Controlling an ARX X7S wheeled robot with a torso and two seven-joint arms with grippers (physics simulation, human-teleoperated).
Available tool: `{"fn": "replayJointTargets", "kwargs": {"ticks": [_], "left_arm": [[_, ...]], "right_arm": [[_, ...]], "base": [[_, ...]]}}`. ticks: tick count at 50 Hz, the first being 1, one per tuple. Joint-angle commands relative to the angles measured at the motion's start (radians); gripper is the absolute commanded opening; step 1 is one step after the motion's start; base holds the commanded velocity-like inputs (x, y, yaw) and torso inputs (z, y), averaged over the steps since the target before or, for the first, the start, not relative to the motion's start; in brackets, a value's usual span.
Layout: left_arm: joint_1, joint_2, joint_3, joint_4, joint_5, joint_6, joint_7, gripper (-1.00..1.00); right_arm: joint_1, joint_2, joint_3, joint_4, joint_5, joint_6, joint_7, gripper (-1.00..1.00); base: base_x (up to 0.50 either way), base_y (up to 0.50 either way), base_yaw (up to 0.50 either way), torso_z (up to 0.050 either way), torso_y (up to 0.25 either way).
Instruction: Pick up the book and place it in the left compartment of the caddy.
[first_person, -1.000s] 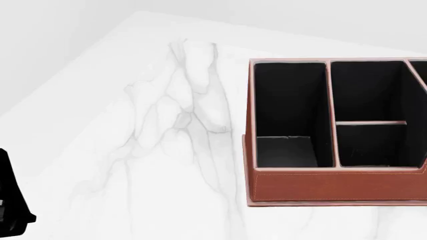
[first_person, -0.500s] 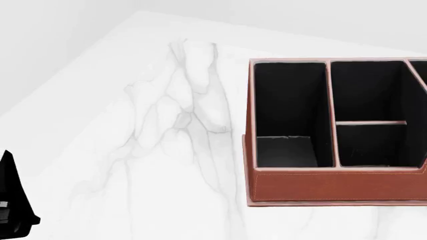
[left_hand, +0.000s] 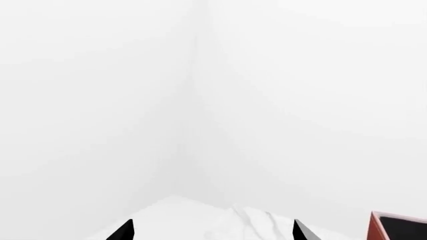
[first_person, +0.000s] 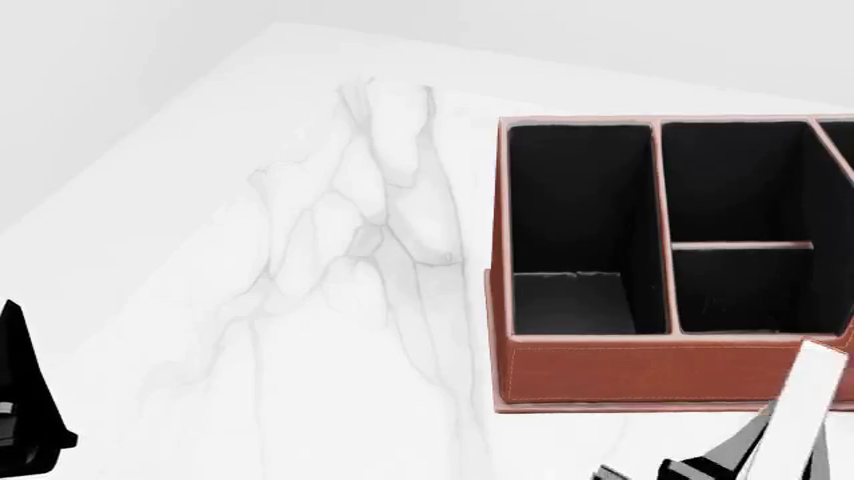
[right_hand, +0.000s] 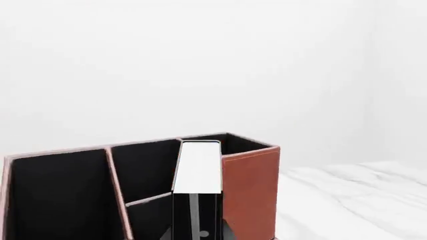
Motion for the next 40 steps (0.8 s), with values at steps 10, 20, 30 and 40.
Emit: {"fn": "replayJointTargets", "kwargs": {"ticks": [10, 20, 30, 40], "left_arm": [[-0.002, -0.005, 0.003, 0.004, -0.006, -0.003, -0.009, 1.0], [-0.004, -0.007, 0.003, 0.002, -0.009, -0.002, -0.012, 1.0], [-0.003, -0.008, 0.009, 0.001, -0.007, -0.001, -0.014, 1.0], [0.0, -0.009, 0.013, -0.001, -0.006, 0.003, -0.014, 1.0]], "right_arm": [[0.213, 0.143, -0.029, -0.273, 0.194, 0.271, -0.228, -1.0], [0.383, 0.165, 0.013, -0.263, 0.415, 0.434, -0.312, -1.0], [0.493, 0.158, 0.006, -0.156, 0.466, 0.468, -0.384, -1.0], [0.606, 0.134, -0.015, -0.015, 0.472, 0.474, -0.459, -1.0]], "base": [[0.0, 0.0, 0.0, 0.0, 0.002], [0.0, 0.0, 0.0, 0.0, 0.001], [0.0, 0.0, 0.0, 0.0, 0.001], [0.0, 0.0, 0.0, 0.0, 0.001]]}}
